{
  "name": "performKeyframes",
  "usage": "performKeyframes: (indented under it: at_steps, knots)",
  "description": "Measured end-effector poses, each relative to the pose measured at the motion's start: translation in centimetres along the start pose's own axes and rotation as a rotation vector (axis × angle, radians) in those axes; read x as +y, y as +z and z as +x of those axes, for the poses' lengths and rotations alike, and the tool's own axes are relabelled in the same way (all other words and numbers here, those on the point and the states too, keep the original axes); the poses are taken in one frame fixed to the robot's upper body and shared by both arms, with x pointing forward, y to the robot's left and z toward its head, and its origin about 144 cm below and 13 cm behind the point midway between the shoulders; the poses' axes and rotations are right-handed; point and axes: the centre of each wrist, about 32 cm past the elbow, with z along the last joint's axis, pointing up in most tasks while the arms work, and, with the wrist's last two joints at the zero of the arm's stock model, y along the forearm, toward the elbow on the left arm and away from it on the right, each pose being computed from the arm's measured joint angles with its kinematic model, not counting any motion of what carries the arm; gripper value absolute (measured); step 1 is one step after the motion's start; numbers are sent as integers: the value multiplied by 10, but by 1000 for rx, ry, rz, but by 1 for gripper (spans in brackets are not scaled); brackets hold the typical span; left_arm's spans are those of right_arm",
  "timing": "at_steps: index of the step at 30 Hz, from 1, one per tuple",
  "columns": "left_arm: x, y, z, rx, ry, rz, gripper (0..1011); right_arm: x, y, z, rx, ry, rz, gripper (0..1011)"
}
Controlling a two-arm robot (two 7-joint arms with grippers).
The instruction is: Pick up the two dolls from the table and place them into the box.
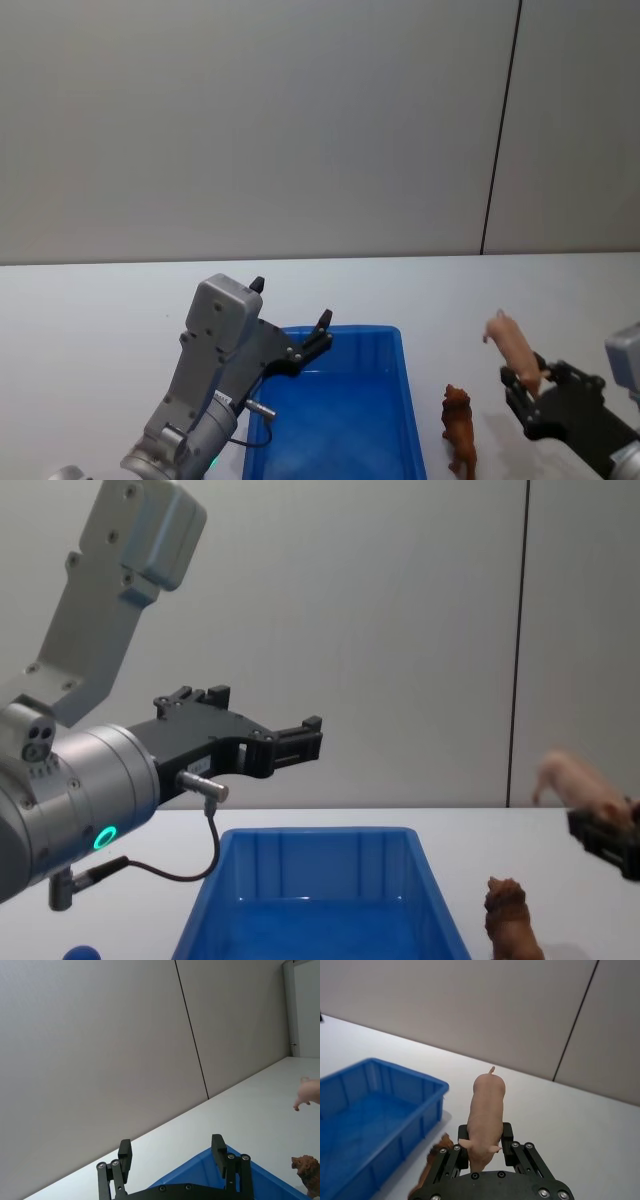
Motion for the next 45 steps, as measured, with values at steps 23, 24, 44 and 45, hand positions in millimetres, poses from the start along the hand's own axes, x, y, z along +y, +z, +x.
performKeyframes:
  at_steps: [23, 24, 44, 45]
  knots:
    - [0, 0, 0, 0, 0, 0, 1002, 44, 40, -28, 64, 294, -8, 384]
    - [0, 0, 0, 0, 0, 0, 1002, 48, 41, -31, 70, 311, -17, 419]
    - [0, 0, 0, 0, 0, 0, 1002, 57, 45, -41, 70, 352, -38, 970]
    - [0, 0, 0, 0, 0, 0, 1002, 55, 44, -40, 69, 340, -35, 1001]
